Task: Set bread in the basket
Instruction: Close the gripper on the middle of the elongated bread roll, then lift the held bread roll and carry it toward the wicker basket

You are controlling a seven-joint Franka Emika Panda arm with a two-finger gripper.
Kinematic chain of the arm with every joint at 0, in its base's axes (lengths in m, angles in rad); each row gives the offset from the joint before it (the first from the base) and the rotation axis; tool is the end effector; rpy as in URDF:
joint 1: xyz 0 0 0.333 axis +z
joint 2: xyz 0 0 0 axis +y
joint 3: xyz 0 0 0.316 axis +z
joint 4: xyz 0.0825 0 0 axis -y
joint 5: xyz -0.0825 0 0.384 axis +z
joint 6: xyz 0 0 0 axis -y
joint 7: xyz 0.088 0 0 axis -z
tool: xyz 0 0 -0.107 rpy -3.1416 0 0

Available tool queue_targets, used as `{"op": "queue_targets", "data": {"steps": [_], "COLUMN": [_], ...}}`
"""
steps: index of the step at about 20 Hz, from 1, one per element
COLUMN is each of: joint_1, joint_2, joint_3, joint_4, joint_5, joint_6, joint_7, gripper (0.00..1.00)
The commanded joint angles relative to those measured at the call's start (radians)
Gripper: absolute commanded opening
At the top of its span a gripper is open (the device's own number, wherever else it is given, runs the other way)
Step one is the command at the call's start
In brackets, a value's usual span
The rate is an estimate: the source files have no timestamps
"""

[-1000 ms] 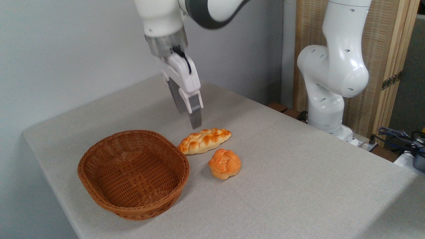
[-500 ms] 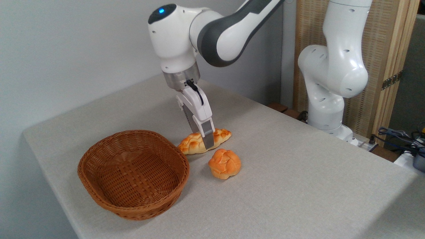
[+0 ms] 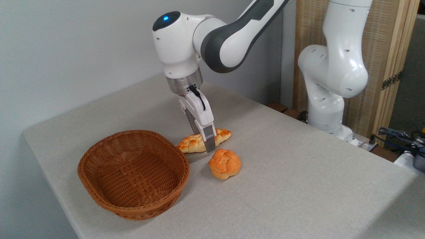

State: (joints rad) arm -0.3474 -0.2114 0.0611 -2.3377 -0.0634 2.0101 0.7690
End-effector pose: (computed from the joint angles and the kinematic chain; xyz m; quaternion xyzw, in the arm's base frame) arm 0.4396 -0.1329 0.4103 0.8690 -0.4901 -0.0485 0.0472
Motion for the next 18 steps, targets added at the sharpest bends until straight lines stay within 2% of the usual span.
{"op": "queue_targets", "data": {"steps": [1, 3, 8, 11, 14, 16, 18], "joint_1": [-0.005, -0.005, -0.007, -0.007, -0.030, -0.028, -0.028], "joint_2": [-0.013, -0.013, -0.014, -0.020, -0.016, -0.013, 0.016], "joint_3": [0.006, 0.006, 0.003, 0.000, 0.012, 0.032, 0.069], "joint_4": [-0.028, -0.028, -0.019, 0.084, 0.228, 0.268, 0.335], "joint_5": [-0.012, -0.012, -0.012, -0.013, -0.036, -0.090, -0.182], "joint_6": [0.022, 0.022, -0.008, -0.173, -0.293, -0.298, -0.289], "joint_7": [0.027, 0.036, 0.038, 0.038, 0.077, 0.122, 0.118], "gripper": [0.32, 0.28, 0.28, 0.29, 0.30, 0.30, 0.34]}}
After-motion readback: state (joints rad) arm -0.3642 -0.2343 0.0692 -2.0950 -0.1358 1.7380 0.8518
